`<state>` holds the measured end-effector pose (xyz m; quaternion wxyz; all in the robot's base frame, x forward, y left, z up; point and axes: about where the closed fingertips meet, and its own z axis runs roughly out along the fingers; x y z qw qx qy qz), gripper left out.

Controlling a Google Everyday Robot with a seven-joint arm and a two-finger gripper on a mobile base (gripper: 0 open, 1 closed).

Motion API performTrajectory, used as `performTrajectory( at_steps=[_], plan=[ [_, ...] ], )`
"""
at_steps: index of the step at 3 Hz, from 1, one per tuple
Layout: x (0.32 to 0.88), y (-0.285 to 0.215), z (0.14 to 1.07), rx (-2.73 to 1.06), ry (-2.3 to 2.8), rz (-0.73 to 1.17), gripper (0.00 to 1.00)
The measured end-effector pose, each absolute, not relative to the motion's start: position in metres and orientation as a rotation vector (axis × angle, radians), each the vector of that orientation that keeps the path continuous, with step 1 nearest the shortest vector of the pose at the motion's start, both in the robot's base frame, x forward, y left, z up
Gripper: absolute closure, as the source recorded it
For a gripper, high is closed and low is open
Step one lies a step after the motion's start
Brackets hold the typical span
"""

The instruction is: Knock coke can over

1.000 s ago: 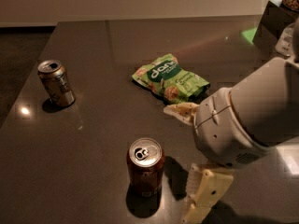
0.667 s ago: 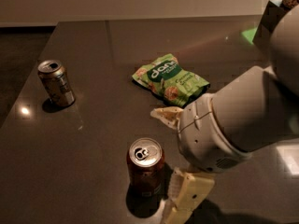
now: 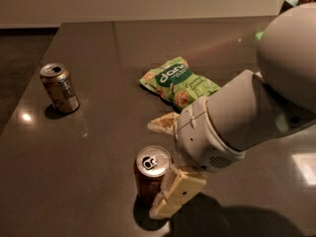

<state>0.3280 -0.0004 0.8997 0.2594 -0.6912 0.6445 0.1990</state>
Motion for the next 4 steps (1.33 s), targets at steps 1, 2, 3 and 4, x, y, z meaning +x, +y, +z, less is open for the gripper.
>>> performTrajectory(
  at_steps=[1, 2, 3, 4],
  plan=[
    [0.337, -0.001, 0.894, -1.868, 1.756, 0.596, 0.4],
    [0.342, -0.005, 0.893, -1.856, 1.762, 0.643, 0.64],
    [0.352, -0.015, 0.914, -1.855, 1.775, 0.609, 0.95],
    [0.362, -0.028, 0.933, -1.892, 1.803, 0.485, 1.0]
  ],
)
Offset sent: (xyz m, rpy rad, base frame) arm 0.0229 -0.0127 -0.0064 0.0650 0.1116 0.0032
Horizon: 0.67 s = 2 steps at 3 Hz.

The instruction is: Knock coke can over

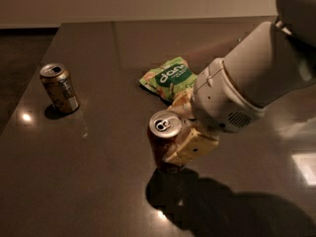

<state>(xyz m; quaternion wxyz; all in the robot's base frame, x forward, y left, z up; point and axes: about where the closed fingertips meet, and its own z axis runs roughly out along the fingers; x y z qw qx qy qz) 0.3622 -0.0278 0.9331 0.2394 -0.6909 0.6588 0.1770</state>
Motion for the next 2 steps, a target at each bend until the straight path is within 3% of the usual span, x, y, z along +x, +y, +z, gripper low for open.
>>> performTrajectory(
  at_steps=[2],
  plan=[
    [0.374, -0.044, 0.937, -2.096, 1.968, 0.197, 1.0]
  ],
)
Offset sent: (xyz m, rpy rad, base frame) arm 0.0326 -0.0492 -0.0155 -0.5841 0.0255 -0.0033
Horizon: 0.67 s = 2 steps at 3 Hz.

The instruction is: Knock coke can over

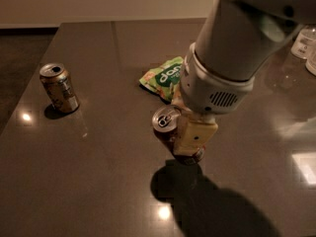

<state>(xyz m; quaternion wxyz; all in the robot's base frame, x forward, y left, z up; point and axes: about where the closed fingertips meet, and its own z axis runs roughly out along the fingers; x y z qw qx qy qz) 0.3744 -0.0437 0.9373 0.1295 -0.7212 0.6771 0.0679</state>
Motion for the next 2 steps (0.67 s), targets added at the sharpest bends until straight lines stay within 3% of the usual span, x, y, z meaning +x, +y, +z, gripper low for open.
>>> performTrajectory(
  at_steps=[1, 2],
  plan=[
    [0.387, -0.059, 0.923, -2.186, 2.038, 0.086, 1.0],
    [0.4, -0.073, 0.907, -2.235, 2.104, -0.02, 0.76]
  ],
)
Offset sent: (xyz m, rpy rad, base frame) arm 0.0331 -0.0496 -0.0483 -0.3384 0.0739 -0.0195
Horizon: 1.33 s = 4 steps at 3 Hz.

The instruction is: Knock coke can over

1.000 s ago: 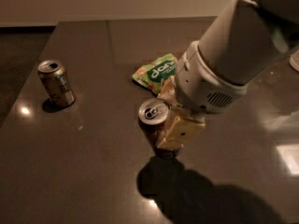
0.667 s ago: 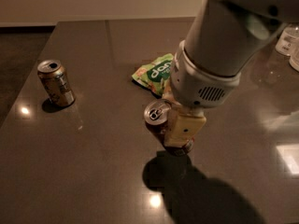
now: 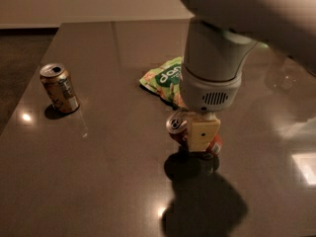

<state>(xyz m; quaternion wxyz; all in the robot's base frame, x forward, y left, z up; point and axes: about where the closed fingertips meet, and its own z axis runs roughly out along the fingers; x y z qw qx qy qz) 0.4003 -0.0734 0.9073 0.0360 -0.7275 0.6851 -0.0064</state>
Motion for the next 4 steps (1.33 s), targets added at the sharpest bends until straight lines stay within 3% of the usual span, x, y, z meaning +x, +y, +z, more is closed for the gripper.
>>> performTrajectory(
  at_steps=[2, 3, 4],
  plan=[
    [0.4064, -0.0803, 0.8901, -2.274, 2.152, -0.188, 0.15],
    [0.4083, -0.0776, 0.8919, -2.262, 2.138, -0.19, 0.0],
    [0.4083, -0.0775, 0.8919, -2.262, 2.138, -0.19, 0.0]
  ],
)
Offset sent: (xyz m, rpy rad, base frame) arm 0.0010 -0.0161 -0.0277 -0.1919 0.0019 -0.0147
